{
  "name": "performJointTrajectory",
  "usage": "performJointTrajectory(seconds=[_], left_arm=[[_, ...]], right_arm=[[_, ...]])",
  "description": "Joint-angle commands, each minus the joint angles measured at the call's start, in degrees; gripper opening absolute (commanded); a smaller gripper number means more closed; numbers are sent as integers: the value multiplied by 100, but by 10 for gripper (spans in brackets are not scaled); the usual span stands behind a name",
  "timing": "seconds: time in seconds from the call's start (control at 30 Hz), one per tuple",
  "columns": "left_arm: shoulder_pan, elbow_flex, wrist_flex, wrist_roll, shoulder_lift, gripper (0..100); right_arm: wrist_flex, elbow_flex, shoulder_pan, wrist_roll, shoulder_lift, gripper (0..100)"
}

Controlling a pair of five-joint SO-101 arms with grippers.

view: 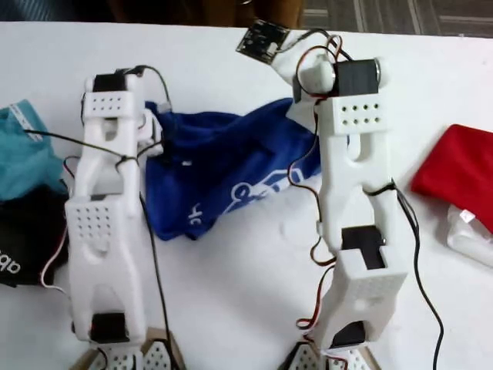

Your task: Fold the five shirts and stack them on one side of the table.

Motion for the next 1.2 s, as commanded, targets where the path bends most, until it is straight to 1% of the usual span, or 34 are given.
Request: performJointTrajectory(seconds=[0.0,0.07,0.1,0.2,0.27,0.33,0.43,0.57,0.63,1.0,1.07,1.17], left_arm=[[193,-136,62,70,-53,278],[264,-127,53,79,-44,262],[308,-154,53,123,-44,236],[343,-163,-88,589,-53,99],[352,-154,-211,589,-53,20],[360,-163,-185,589,-53,32],[316,-215,-167,695,-158,24],[299,-769,105,712,-484,24],[273,-919,105,712,-765,24],[264,-927,105,686,-2514,24],[237,-919,105,624,-2716,24],[141,-927,97,536,-2910,24]], right_arm=[[-4,-35,48,-53,-40,19],[-4,-35,48,-53,-40,19],[-4,-35,48,-53,-40,19],[-4,-35,48,-53,-40,19],[-4,-35,48,-53,-40,19],[-4,-35,57,-53,-40,19],[-4,-26,57,-53,-31,19],[-13,-26,57,-53,-31,19],[-13,-26,57,-53,-31,19],[-13,-26,66,-35,-31,22],[-110,-26,207,-44,-4,23],[-541,-35,541,-44,286,24]])
